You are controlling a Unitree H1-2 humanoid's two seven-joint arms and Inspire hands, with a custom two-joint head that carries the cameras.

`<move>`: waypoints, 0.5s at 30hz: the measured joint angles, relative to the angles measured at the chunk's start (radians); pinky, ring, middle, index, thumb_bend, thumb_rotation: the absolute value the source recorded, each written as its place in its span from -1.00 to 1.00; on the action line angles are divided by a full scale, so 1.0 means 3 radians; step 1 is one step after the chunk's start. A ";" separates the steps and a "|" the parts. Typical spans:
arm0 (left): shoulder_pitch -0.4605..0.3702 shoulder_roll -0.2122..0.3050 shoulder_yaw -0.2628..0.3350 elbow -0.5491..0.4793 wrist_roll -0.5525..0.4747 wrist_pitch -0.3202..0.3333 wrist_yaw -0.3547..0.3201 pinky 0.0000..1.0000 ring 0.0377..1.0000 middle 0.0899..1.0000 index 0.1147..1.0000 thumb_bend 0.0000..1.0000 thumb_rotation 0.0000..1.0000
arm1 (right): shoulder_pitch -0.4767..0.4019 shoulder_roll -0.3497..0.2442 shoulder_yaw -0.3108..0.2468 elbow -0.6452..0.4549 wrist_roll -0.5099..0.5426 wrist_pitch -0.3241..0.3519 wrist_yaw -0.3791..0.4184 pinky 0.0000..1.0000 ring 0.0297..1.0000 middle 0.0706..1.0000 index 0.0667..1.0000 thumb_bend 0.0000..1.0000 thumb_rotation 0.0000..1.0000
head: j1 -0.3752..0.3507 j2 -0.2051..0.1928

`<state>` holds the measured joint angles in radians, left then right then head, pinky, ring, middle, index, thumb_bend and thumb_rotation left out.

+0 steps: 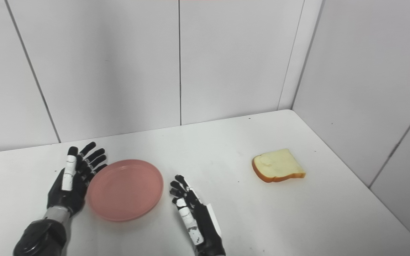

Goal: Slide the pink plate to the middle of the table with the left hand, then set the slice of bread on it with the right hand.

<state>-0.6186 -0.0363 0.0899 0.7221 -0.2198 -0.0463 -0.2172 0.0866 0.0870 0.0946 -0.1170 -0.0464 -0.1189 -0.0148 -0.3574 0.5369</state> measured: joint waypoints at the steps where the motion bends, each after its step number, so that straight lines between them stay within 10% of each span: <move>1: 0.0000 0.0000 0.0003 0.0000 0.0000 0.0000 0.0000 0.61 0.69 0.57 0.64 0.99 0.60 | 0.0000 0.0000 0.0004 0.0000 -0.0024 -0.0001 -0.0005 0.72 0.73 0.76 0.83 0.40 0.95 | 0.0000 0.0000; 8: 0.0006 -0.0003 -0.0012 -0.0014 0.0002 0.0000 0.0000 0.64 0.70 0.57 0.65 0.97 0.61 | 0.0020 -0.0008 -0.0019 -0.0068 -0.0230 -0.0157 -0.0090 0.57 0.66 0.73 0.82 0.50 0.59 | 0.0026 0.0036; 15: -0.0055 0.0039 -0.0039 0.0104 0.0007 -0.0066 -0.0015 0.60 0.69 0.57 0.65 0.94 0.66 | -0.0017 -0.0153 -0.0274 -0.0471 -0.0281 -0.0150 -0.0142 0.55 0.65 0.71 0.80 0.64 0.67 | -0.0005 0.0020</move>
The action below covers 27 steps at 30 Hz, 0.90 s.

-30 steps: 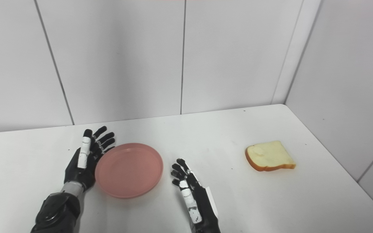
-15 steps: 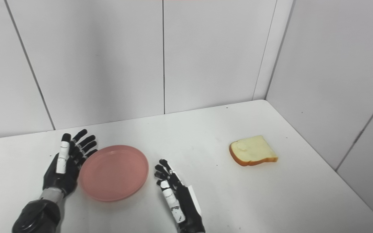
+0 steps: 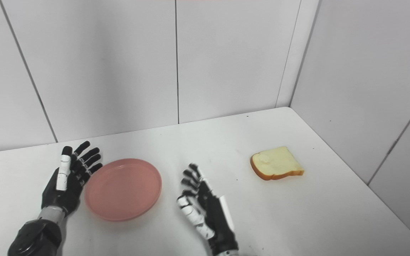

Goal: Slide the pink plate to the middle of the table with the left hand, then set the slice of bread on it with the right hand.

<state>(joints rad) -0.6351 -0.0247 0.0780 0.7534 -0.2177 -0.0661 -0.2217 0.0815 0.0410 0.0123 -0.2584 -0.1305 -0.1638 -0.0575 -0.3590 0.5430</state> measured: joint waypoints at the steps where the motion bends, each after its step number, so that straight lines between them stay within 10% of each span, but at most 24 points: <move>1: -0.0012 0.0002 -0.0002 0.0022 0.0001 -0.0004 0.0000 0.60 0.69 0.57 0.65 0.95 0.66 | -0.0020 -0.0050 -0.0028 -0.0069 0.0017 0.0010 0.0013 0.56 0.65 0.71 0.79 0.66 0.68 | 0.0010 0.0000; 13: -0.0078 -0.0014 0.0000 0.0172 0.0001 -0.0121 0.0000 0.61 0.69 0.55 0.64 0.95 0.65 | -0.0715 -0.0849 -0.0440 -0.0463 0.0431 0.0584 0.0294 0.52 0.68 0.70 0.77 0.82 0.31 | 0.0077 -0.0056; 27: -0.0097 -0.0017 -0.0017 0.0207 0.0003 -0.0142 0.0000 0.61 0.68 0.58 0.63 0.94 0.65 | -0.1253 -0.2733 -0.0371 -0.0135 0.0119 0.0624 0.1407 0.82 0.96 0.98 0.94 1.00 -0.26 | 0.0128 -0.0026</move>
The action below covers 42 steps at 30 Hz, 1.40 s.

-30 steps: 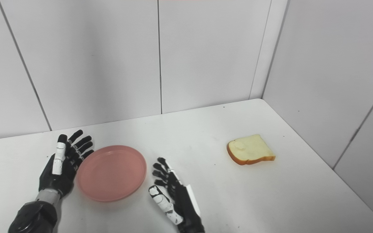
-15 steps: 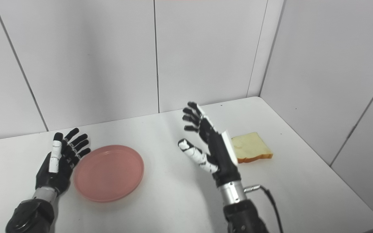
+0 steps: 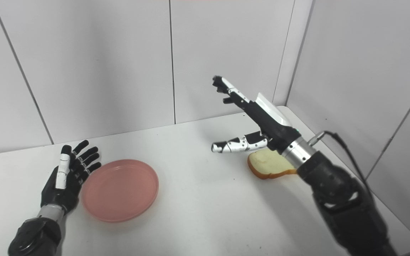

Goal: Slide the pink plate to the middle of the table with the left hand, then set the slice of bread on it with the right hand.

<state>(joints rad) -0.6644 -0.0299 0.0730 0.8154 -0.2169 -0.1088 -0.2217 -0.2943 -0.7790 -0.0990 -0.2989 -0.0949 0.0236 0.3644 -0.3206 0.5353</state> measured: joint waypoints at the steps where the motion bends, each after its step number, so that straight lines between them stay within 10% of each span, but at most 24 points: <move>1: 0.0002 -0.0001 -0.0003 -0.0005 0.0000 0.0000 0.0000 0.61 0.68 0.58 0.63 0.94 0.65 | -0.0041 -0.0089 0.0025 0.0063 -0.0065 0.0000 0.0065 0.84 0.97 0.98 0.93 1.00 -0.27 | 0.0000 0.0000; 16: 0.0016 -0.0031 -0.0006 -0.0045 0.0000 0.0000 0.0000 0.62 0.70 0.58 0.65 0.92 0.65 | -0.0333 -0.0916 0.0634 0.0734 -0.1071 -0.0009 0.0862 0.93 0.95 0.94 0.90 1.00 -0.27 | 0.0031 0.0000; 42: 0.0049 -0.0046 -0.0016 -0.0100 0.0001 0.0008 0.0001 0.61 0.68 0.57 0.68 0.96 0.64 | -0.0583 -0.0651 0.1085 0.1691 -0.1565 -0.0384 0.0978 0.92 0.96 0.93 0.90 1.00 -0.21 | 0.0067 0.0031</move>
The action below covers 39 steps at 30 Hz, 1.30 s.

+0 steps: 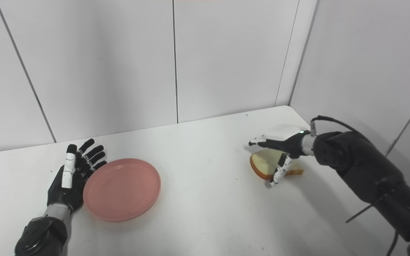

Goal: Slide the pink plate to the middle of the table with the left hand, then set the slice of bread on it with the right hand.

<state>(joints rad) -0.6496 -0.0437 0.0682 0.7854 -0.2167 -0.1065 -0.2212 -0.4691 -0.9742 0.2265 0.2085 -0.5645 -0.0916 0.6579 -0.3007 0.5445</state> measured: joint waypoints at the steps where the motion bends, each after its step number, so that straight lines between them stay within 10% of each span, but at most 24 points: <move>1: 0.0000 0.0000 0.0002 0.0001 0.0000 0.0000 0.0000 0.58 0.67 0.59 0.66 0.96 0.64 | -0.0001 0.0015 0.0004 0.0015 0.0000 0.0001 0.0004 0.87 0.96 0.93 0.90 1.00 -0.23 | 0.0000 0.0000; 39: -0.0007 0.0017 -0.0021 0.0043 0.0001 -0.0037 -0.0018 0.53 0.65 0.59 0.62 0.86 0.64 | -0.0275 0.0108 0.0125 0.0335 -0.0150 0.0031 0.0187 0.82 0.94 0.96 0.94 1.00 -0.44 | 0.0036 0.0005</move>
<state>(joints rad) -0.6518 -0.0385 0.0618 0.7983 -0.2164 -0.1176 -0.2267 -0.5515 -0.9419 0.2639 0.3089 -0.6094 -0.0823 0.7140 -0.2899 0.5461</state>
